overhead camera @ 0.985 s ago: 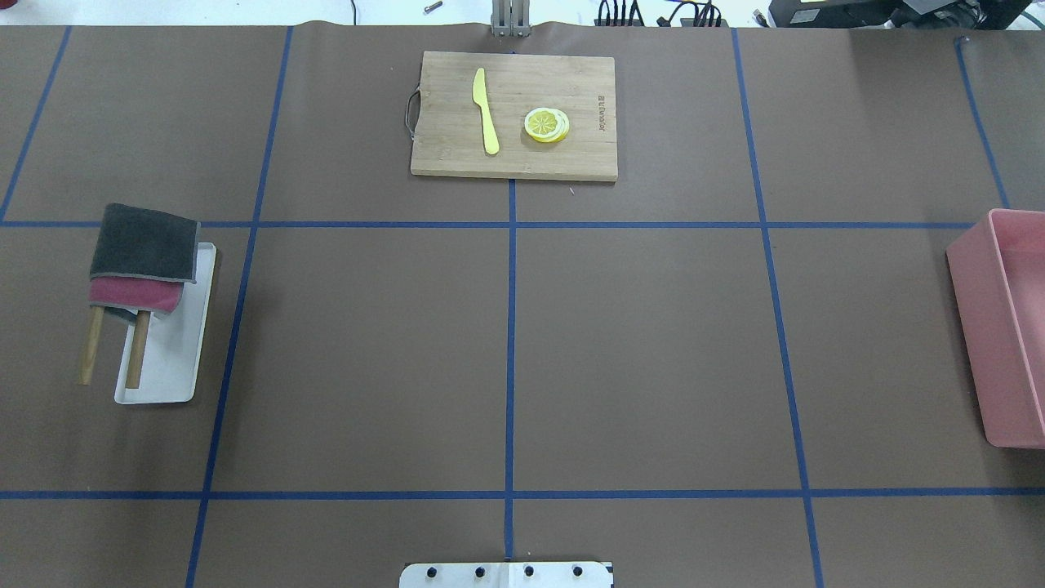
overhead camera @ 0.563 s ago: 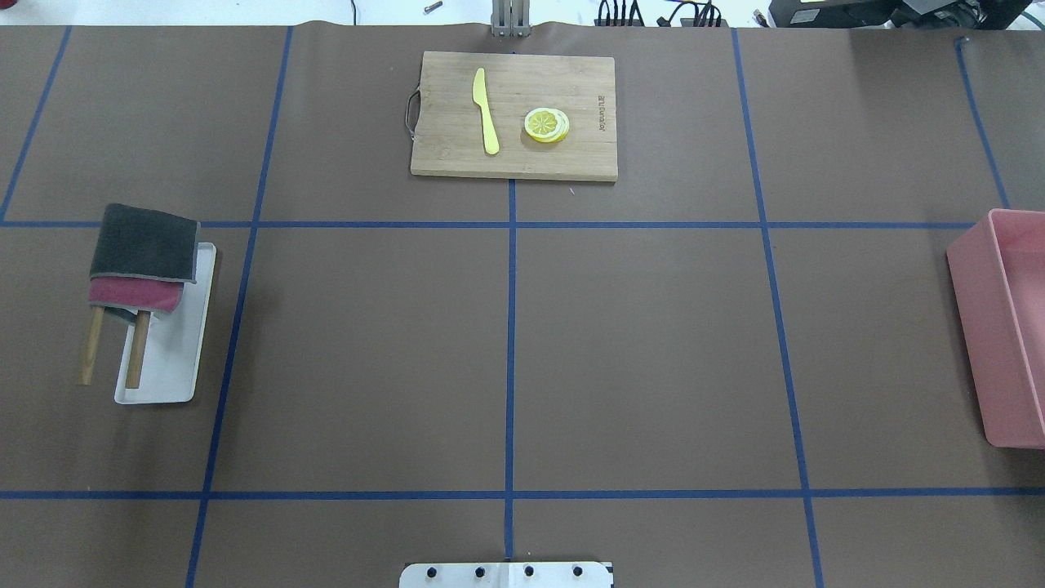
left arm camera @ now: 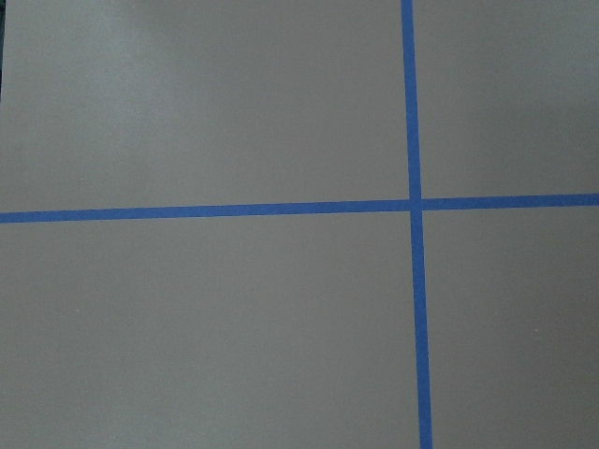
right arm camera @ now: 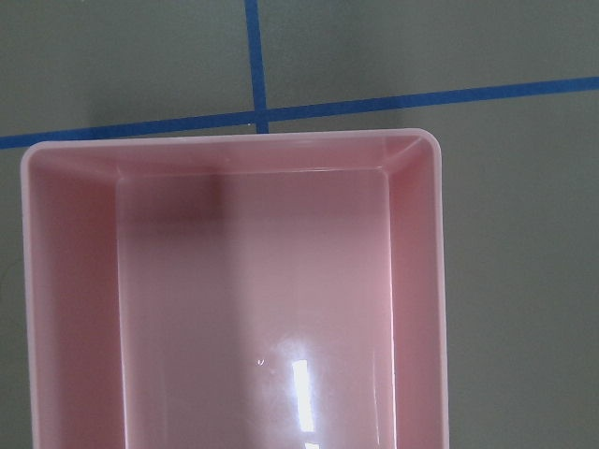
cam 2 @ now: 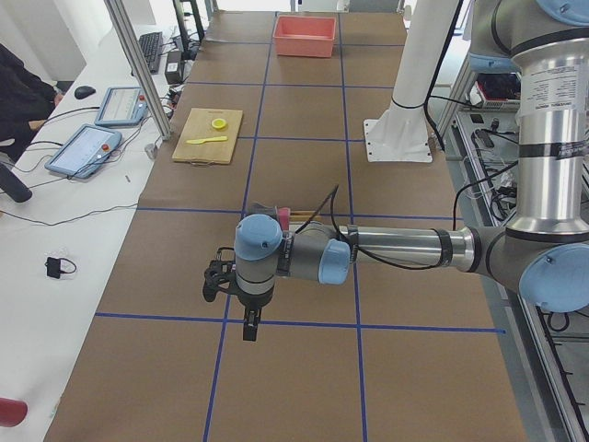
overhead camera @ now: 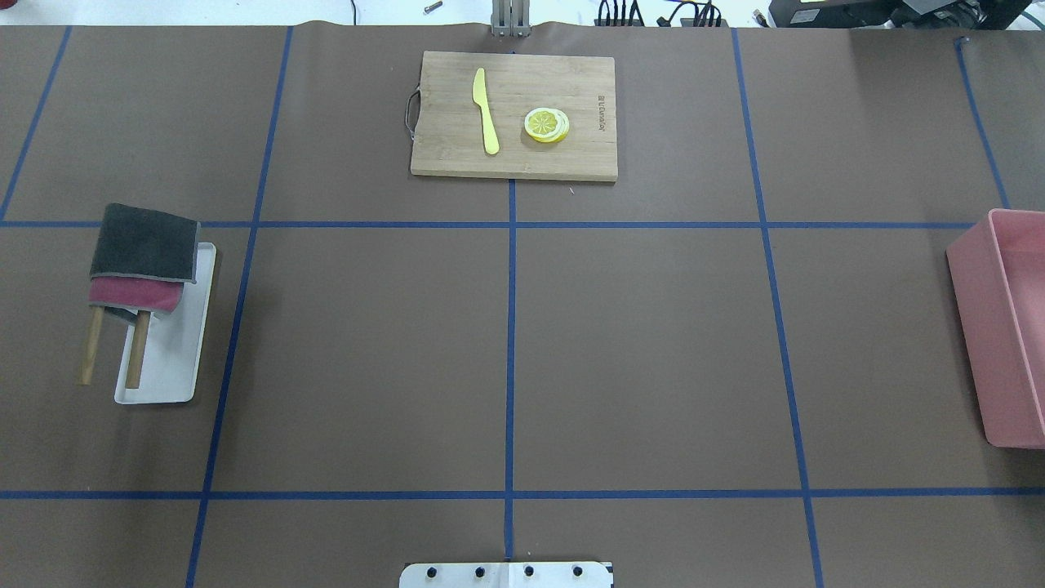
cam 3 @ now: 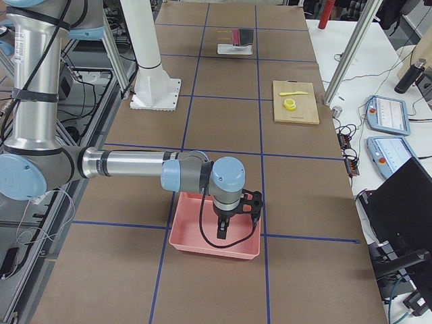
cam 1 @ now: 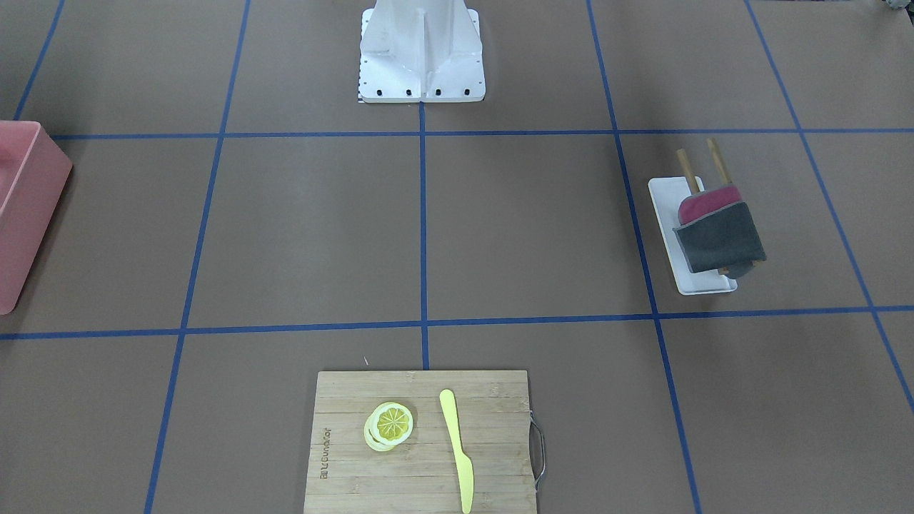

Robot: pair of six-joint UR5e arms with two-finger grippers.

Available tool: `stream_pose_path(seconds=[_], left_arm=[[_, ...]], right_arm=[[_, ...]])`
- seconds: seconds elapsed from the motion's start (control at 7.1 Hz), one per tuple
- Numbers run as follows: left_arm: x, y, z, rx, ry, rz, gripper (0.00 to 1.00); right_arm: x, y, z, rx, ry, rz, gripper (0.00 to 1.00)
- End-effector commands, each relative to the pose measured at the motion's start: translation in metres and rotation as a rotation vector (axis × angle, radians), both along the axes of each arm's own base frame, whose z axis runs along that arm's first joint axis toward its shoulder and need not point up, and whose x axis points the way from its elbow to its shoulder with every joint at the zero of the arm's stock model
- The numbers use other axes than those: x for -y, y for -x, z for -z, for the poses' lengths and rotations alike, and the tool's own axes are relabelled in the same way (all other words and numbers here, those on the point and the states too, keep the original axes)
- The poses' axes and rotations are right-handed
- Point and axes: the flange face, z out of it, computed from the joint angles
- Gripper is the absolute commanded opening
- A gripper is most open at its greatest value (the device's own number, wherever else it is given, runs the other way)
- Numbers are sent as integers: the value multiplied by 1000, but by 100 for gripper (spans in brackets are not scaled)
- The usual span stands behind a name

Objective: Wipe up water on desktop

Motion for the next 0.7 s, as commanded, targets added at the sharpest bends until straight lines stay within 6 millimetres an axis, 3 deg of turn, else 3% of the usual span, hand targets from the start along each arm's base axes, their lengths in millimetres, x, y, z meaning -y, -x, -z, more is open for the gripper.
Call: stream_pose_path(seconds=[0.0, 0.56], left_arm=[[1, 0, 0, 1, -2, 0, 98], [1, 0, 0, 0, 3, 5, 98]], right_arm=[[0, -2, 0, -1, -2, -2, 100], [-2, -3, 8, -5, -18, -5, 100]])
